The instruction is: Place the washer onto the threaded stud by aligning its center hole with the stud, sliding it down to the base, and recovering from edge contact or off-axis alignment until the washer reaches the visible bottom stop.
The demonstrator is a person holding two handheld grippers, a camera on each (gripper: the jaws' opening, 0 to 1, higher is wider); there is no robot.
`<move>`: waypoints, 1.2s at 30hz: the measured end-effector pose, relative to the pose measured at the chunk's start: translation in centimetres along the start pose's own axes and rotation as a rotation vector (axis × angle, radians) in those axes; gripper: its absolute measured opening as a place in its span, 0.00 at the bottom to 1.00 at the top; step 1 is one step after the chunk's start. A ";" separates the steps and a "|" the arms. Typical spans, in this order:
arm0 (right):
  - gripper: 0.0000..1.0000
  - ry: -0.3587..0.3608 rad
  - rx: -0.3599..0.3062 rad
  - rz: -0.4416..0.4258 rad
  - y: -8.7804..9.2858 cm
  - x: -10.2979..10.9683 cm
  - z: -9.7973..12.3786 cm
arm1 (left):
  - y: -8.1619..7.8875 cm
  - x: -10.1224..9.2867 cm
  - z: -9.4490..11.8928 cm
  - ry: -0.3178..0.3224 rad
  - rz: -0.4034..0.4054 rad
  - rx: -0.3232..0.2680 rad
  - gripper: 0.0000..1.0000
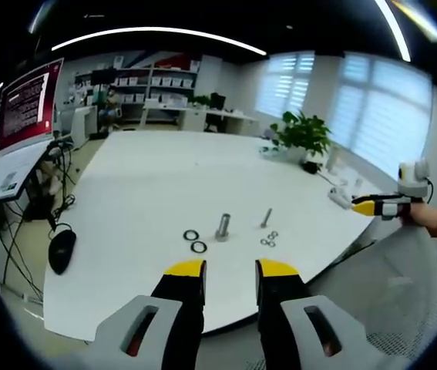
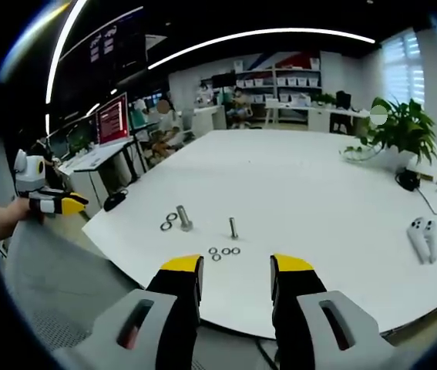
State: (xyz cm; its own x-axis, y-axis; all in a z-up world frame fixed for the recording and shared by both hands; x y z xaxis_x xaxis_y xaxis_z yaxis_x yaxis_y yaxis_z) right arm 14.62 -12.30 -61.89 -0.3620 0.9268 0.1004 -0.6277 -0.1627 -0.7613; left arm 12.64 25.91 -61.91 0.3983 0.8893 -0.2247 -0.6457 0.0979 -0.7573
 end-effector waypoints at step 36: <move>0.37 -0.040 -0.014 0.013 -0.2 0.4 -0.1 | 0.3 0.6 -0.4 -0.073 0.056 0.063 0.23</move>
State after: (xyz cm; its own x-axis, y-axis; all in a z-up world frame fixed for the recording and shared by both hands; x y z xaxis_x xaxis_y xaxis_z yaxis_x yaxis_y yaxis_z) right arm 14.68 -11.91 -61.71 -0.3973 0.9103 0.1162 -0.6131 -0.1691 -0.7717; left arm 12.89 26.28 -62.53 0.3131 0.9242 -0.2184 -0.7059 0.0727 -0.7045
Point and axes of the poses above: the point that each gripper's makers call its tool centre point, and the gripper's own axes: z roughly backward along the fingers, x roughly to its left, y roughly out of its underside, the point moved 9 cm from there along z, roughly backward along the fingers, and after that the axes turned 9 degrees about x, right-handed, at the moved point
